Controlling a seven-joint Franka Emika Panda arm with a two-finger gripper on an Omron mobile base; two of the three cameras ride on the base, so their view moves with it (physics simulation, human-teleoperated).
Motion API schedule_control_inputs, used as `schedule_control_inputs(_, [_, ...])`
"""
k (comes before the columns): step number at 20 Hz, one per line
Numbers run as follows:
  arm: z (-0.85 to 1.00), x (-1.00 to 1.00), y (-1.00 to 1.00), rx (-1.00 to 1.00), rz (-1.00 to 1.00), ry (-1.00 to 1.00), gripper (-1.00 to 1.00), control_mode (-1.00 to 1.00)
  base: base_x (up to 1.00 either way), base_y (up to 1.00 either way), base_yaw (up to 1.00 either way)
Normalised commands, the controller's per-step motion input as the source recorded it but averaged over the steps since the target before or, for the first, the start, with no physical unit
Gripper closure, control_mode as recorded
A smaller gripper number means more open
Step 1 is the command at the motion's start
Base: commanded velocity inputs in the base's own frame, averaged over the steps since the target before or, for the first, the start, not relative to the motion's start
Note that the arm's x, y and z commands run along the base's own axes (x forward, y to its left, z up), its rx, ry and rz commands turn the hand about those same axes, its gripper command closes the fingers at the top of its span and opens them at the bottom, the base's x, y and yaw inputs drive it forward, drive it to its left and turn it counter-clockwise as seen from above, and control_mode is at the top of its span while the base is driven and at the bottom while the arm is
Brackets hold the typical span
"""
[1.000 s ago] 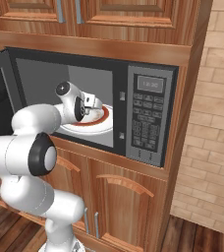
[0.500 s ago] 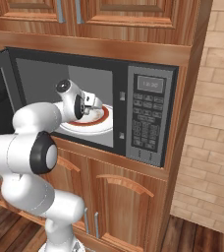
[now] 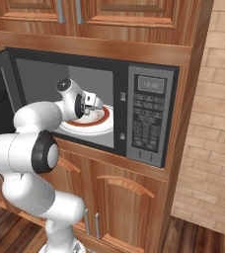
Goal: Pick the marshmallow from the counter and place it in the microwave. Then turn on the microwave.
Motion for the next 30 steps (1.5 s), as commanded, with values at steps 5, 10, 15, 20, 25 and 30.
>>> schedule_control_inputs(5, [-0.25,0.00,0.00,0.00,-0.02,0.00,1.00,-1.00,0.00,0.00,0.00])
schedule_control_inputs(10, [-0.24,0.00,0.00,0.00,-0.02,0.00,-1.00,-1.00,0.00,0.00,0.00])
schedule_control_inputs(15, [-0.18,-0.02,0.00,0.00,-0.02,0.00,-1.00,-1.00,0.00,0.00,0.00])
schedule_control_inputs(20, [-0.07,-0.19,-0.01,0.00,-0.01,-0.01,-1.00,-1.00,0.00,0.00,0.00])
schedule_control_inputs(25, [0.00,-0.42,-0.06,0.01,0.00,-0.01,-1.00,-1.00,0.00,0.00,0.00])
schedule_control_inputs(30, [0.00,-0.48,-0.12,0.03,0.00,0.00,-1.00,-1.00,0.00,0.00,0.00])
